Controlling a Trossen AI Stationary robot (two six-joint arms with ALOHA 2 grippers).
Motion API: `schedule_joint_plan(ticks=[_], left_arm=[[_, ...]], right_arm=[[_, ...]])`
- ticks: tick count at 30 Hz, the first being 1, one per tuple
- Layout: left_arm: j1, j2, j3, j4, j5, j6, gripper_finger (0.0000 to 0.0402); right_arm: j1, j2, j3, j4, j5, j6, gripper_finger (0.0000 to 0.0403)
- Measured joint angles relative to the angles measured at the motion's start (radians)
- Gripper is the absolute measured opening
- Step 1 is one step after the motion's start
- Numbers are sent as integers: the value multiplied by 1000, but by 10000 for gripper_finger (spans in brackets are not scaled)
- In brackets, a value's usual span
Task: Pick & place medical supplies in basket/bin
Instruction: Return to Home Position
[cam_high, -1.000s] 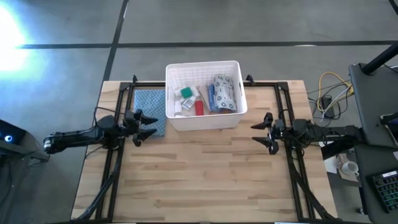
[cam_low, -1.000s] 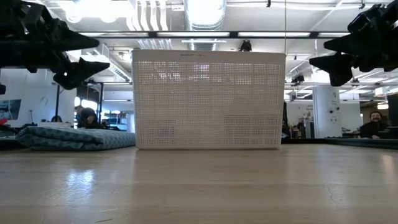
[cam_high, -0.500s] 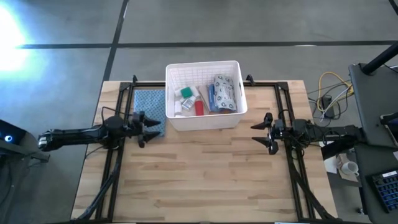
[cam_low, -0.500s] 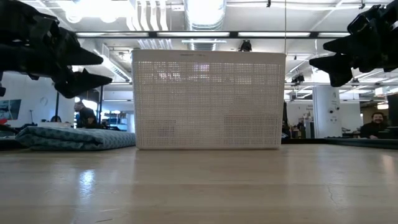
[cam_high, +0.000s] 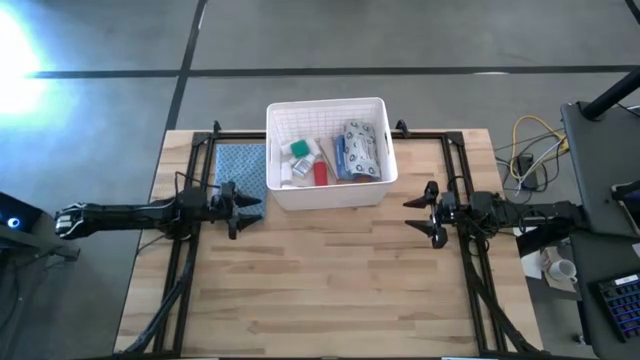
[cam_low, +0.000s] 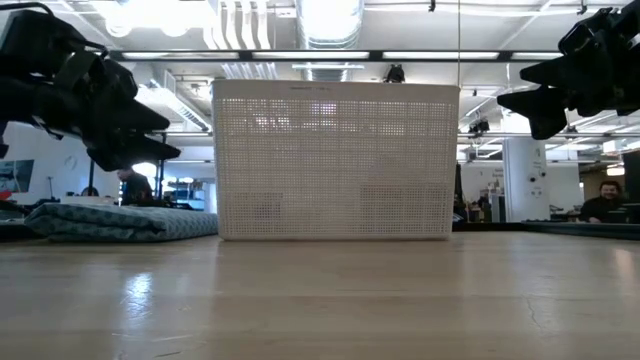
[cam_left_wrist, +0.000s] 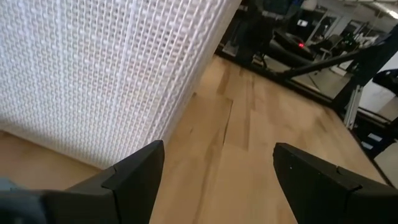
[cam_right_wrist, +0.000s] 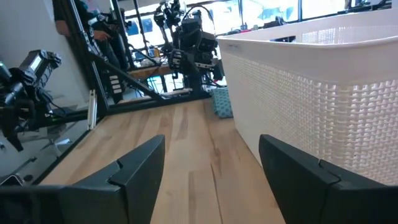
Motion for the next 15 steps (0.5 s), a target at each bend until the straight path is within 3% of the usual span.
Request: schedule_joint_plan(ticks=[15], left_arm=[[0,84,0,0,0,0,281]], right_arm=[[0,0,0,0,0,0,253]])
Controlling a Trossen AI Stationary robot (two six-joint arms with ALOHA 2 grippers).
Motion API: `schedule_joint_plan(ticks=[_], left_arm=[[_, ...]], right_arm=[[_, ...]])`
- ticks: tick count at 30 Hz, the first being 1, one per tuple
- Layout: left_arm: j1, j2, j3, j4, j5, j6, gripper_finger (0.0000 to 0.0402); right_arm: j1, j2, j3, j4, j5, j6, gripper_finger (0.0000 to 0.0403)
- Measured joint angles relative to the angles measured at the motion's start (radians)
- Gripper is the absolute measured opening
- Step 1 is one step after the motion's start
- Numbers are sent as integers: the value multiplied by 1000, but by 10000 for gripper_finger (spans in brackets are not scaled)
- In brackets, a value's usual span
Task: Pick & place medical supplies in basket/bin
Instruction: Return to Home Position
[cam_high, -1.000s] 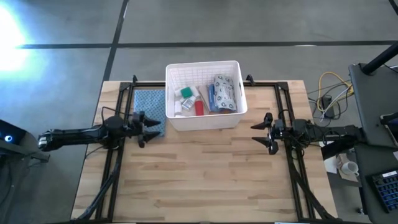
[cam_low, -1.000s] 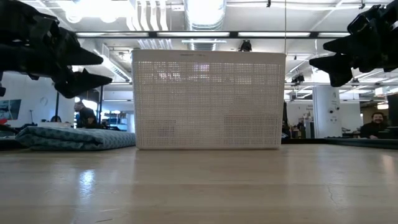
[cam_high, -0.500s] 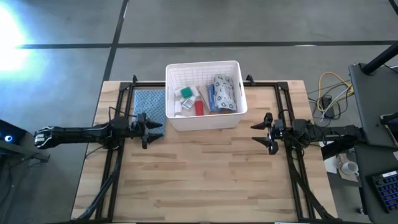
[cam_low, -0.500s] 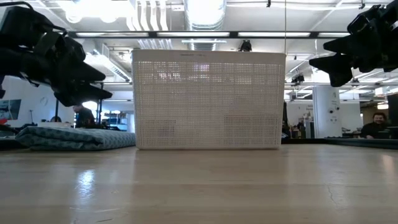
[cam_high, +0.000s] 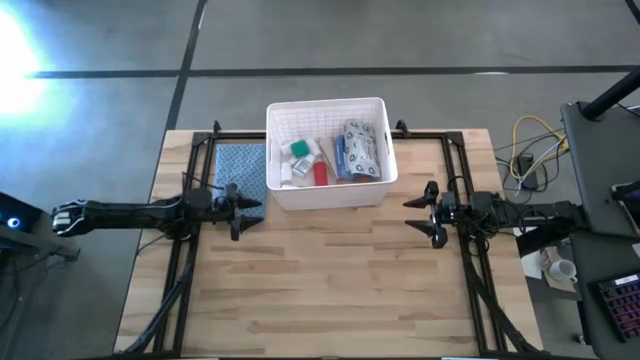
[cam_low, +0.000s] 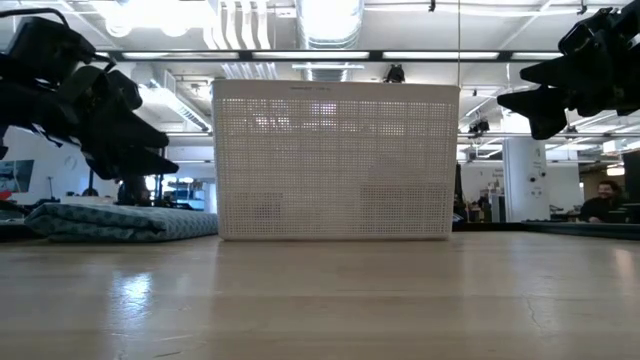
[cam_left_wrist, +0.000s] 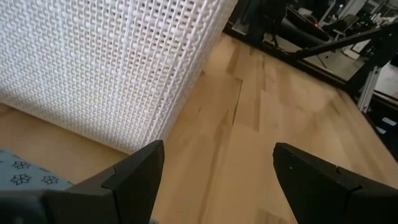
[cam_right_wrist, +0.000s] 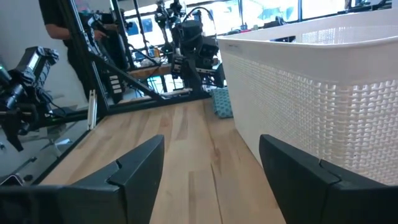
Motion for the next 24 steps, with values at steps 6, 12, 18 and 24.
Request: schedule_joint_plan(ticks=[6,12,18,24], left_arm=[[0,11,0,0,0,0,281],[0,11,0,0,0,0,281],[0,11,0,0,0,0,281],[0,11,0,0,0,0,281]], right_arm=[[0,0,0,0,0,0,250],[0,0,0,0,0,0,244],[0,0,0,0,0,0,250],[0,0,0,0,0,0,253]])
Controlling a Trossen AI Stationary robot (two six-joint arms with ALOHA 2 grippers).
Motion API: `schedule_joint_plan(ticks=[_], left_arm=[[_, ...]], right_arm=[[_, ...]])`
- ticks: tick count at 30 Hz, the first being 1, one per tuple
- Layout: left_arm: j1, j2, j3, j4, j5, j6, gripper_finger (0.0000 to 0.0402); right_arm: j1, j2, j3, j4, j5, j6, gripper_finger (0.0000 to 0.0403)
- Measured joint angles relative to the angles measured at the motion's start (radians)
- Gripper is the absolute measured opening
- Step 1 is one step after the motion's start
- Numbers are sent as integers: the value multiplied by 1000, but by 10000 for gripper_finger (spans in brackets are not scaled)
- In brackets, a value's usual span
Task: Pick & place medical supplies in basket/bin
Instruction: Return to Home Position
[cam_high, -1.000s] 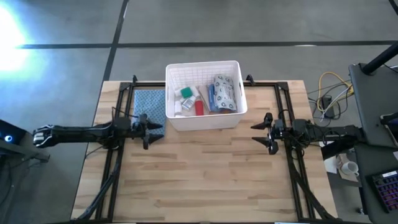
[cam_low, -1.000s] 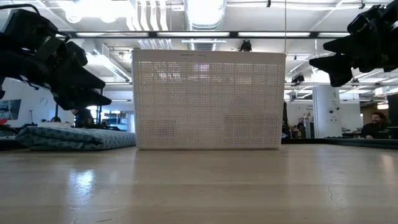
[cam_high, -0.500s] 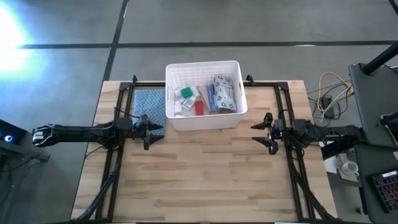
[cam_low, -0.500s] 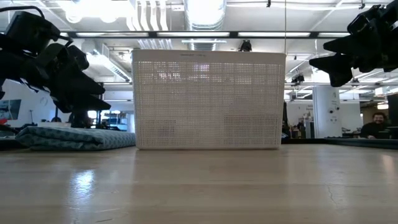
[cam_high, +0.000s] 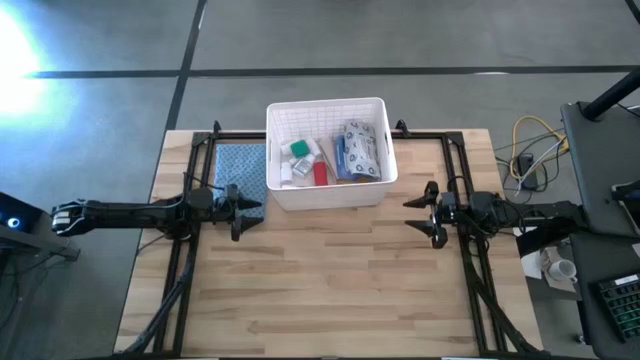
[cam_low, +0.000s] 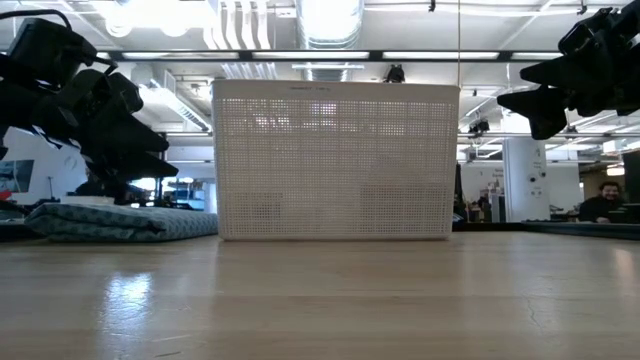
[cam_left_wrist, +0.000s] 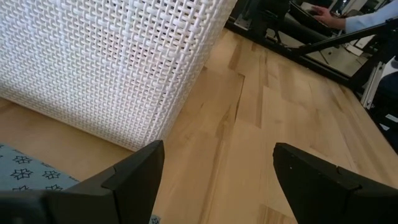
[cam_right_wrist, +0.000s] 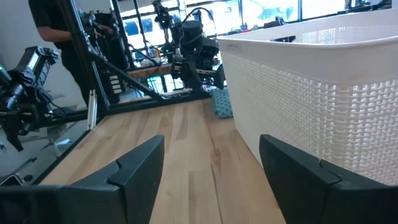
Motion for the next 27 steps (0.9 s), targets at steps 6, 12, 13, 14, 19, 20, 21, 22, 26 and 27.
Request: schedule_joint_plan(ticks=[6,12,13,14,19,20,21,22,26,27], left_arm=[[0,0,0,0,0,0,281],[0,0,0,0,0,0,281],[0,0,0,0,0,0,281],[0,0,0,0,0,0,281],[0,0,0,0,0,0,281],[0,0,0,0,0,0,281],[0,0,0,0,0,0,281],[0,0,0,0,0,0,281],[0,0,0,0,0,0,281],[0,0,0,0,0,0,281]], right_arm=[[0,0,0,0,0,0,246],[0,0,0,0,0,0,246],[0,0,0,0,0,0,248],[0,0,0,0,0,0,249],[0,0,0,0,0,0,254],[0,0,0,0,0,0,254],[0,0,0,0,0,0,253],[0,0,0,0,0,0,252],[0,0,0,0,0,0,247],[0,0,0,0,0,0,246]])
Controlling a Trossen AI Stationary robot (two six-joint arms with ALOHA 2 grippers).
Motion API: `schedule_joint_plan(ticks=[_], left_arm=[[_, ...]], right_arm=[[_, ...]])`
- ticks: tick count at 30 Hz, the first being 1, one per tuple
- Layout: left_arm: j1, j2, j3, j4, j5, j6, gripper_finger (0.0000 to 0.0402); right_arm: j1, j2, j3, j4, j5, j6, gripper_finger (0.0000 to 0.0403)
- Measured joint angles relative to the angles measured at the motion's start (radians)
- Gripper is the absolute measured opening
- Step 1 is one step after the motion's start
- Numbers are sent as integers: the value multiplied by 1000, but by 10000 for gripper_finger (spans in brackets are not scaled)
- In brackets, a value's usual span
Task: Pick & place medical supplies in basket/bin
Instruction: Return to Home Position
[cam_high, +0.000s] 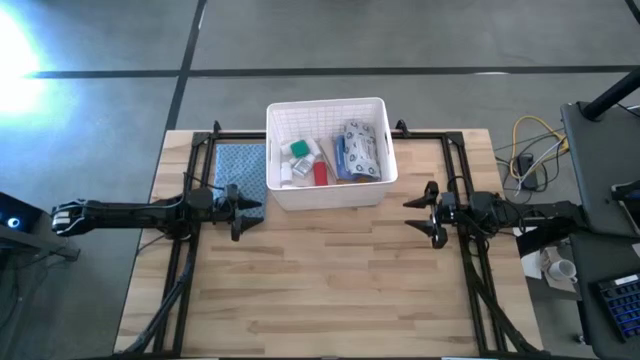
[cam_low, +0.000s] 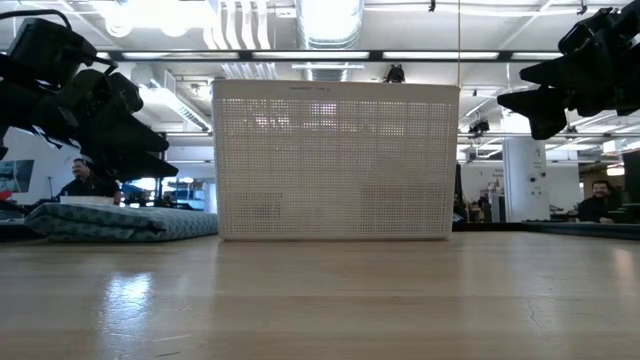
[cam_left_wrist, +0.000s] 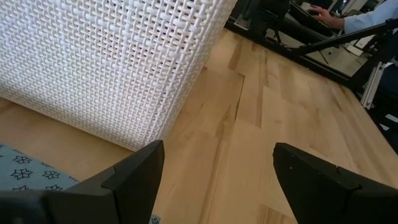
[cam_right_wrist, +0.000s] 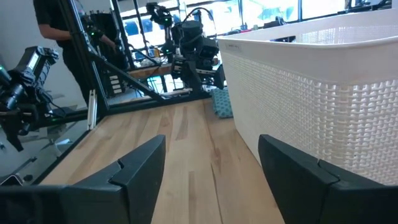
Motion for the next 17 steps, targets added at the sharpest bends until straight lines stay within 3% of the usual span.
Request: schedule_joint_plan(ticks=[17], left_arm=[[0,0,0,0,0,0,281]], right_arm=[[0,0,0,0,0,0,250]])
